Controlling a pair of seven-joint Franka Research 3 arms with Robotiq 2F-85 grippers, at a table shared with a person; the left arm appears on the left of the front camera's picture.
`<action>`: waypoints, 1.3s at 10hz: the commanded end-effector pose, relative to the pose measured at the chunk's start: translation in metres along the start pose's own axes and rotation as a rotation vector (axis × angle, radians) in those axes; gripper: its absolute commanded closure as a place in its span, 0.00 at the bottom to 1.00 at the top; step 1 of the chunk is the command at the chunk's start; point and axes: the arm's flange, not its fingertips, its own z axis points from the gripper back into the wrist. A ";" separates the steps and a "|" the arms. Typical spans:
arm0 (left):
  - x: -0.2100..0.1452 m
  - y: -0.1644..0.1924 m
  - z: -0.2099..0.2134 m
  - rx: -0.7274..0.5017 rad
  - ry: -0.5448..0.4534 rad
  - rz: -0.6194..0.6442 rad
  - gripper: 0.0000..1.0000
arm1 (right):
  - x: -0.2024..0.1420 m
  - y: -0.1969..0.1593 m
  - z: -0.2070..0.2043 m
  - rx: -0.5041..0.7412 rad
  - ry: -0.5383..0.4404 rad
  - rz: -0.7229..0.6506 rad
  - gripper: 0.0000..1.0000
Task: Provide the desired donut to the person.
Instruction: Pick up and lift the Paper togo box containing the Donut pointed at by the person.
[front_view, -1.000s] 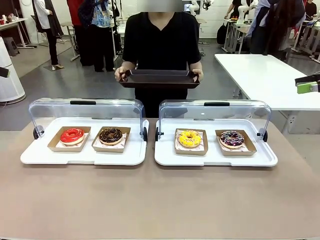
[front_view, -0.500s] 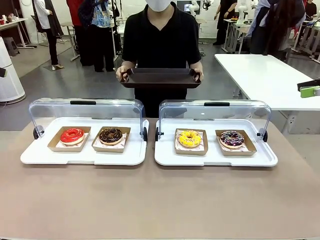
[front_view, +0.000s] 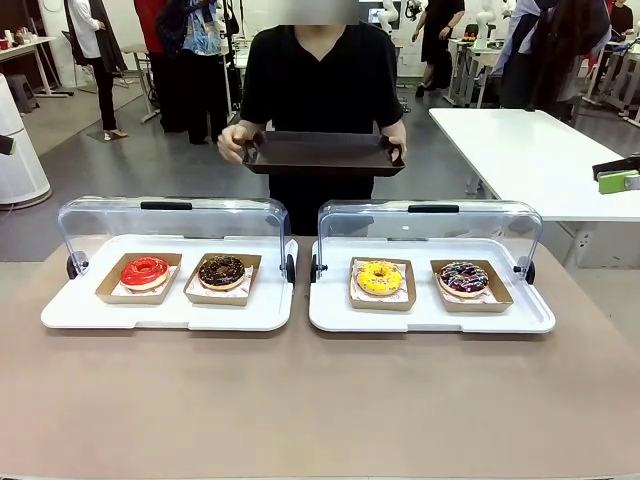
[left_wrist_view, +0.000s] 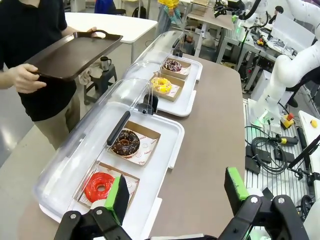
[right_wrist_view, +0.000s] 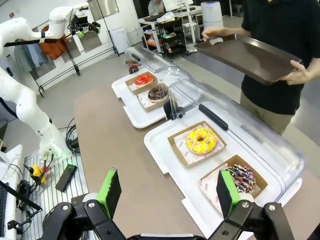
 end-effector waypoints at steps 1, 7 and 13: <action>0.001 -0.001 0.002 -0.005 -0.023 -0.013 0.00 | 0.001 -0.005 -0.001 0.009 -0.022 0.017 0.00; 0.001 -0.001 0.002 -0.005 -0.023 -0.013 0.00 | 0.001 -0.005 -0.001 0.009 -0.022 0.017 0.00; 0.014 -0.004 -0.002 0.015 0.048 -0.028 0.00 | 0.001 -0.005 -0.001 0.009 -0.022 0.017 0.00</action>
